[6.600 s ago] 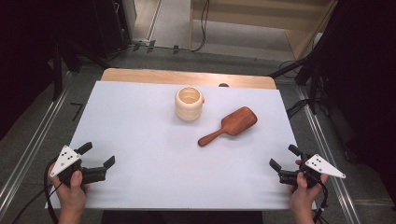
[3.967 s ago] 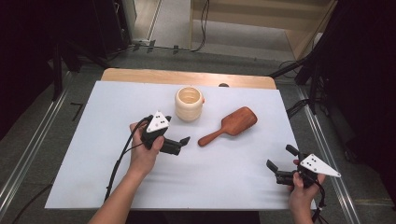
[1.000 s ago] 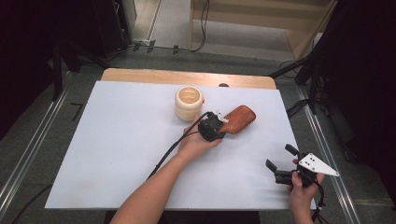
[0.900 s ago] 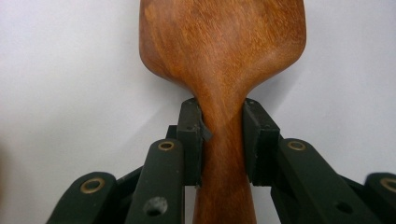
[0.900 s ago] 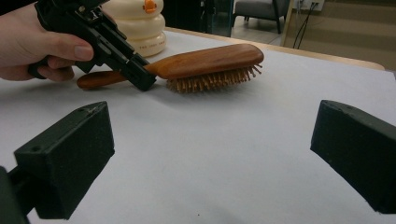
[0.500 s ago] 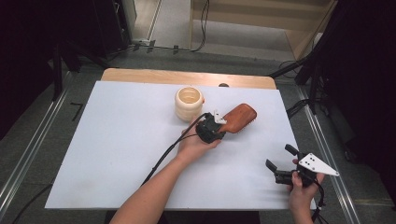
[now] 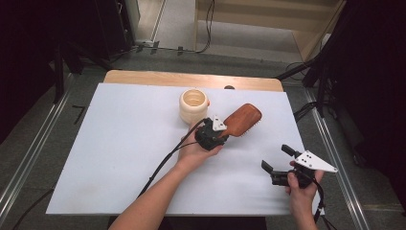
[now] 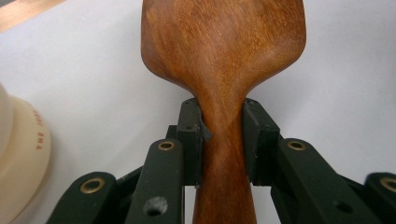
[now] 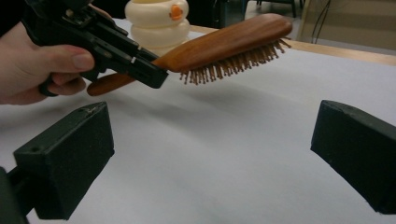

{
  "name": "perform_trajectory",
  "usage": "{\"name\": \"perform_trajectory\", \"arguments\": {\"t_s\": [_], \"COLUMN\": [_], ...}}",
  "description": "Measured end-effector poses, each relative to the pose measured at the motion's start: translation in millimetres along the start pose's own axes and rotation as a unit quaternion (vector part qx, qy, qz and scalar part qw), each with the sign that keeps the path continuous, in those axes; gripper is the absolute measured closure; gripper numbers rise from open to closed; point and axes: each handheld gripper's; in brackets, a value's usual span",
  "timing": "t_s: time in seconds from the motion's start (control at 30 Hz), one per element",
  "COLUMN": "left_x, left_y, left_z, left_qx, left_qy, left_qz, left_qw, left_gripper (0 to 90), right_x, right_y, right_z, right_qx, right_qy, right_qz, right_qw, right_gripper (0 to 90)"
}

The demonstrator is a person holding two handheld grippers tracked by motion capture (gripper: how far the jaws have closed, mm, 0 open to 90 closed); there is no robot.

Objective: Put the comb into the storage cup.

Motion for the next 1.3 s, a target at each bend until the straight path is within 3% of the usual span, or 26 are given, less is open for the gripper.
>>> {"name": "perform_trajectory", "arguments": {"t_s": [0.23, 0.33, 0.47, 0.7, 0.9, 1.07, 1.3], "left_x": [-5.1, -6.8, -8.6, -17.1, -26.2, -33.8, -46.5], "left_y": [-10.3, -14.8, -21.1, -30.5, -41.1, -49.5, -61.2], "left_z": [-0.9, -1.7, -2.3, -3.4, -3.8, -5.1, -9.6], "left_qx": [0.002, 0.005, 0.005, 0.005, 0.01, 0.013, 0.02], "left_qy": [0.001, 0.001, 0.002, -0.002, -0.006, -0.009, -0.009], "left_qz": [-0.012, -0.018, -0.026, -0.035, -0.046, -0.054, -0.063], "left_qw": [0.9999, 0.9998, 0.9997, 0.9994, 0.9989, 0.9984, 0.9978], "left_gripper": [71.7, 71.7, 71.7, 71.7, 71.7, 71.7, 71.7], "right_x": [19.0, 26.2, 34.1, 49.0, 52.8, 54.9, 54.2], "right_y": [8.4, 14.3, 23.4, 40.8, 53.5, 67.1, 79.9], "right_z": [16.6, 20.1, 23.4, 35.8, 42.6, 48.7, 58.4], "right_qx": [0.019, 0.011, 0.019, 0.017, 0.004, 0.008, 0.005], "right_qy": [0.021, 0.033, 0.061, 0.089, 0.113, 0.141, 0.146], "right_qz": [0.011, 0.014, 0.016, 0.022, 0.02, 0.028, 0.038], "right_qw": [0.9996, 0.9993, 0.9979, 0.9957, 0.9934, 0.9896, 0.9885], "right_gripper": [0.0, 0.0, 0.0, 0.0, 0.0, 0.0, 0.0]}}
Point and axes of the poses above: each handheld gripper's, and its own axes: y roughly forward along the jaws, x roughly out of its top, z roughly to its left, and after that the axes turned 7 degrees about -x, right-handed
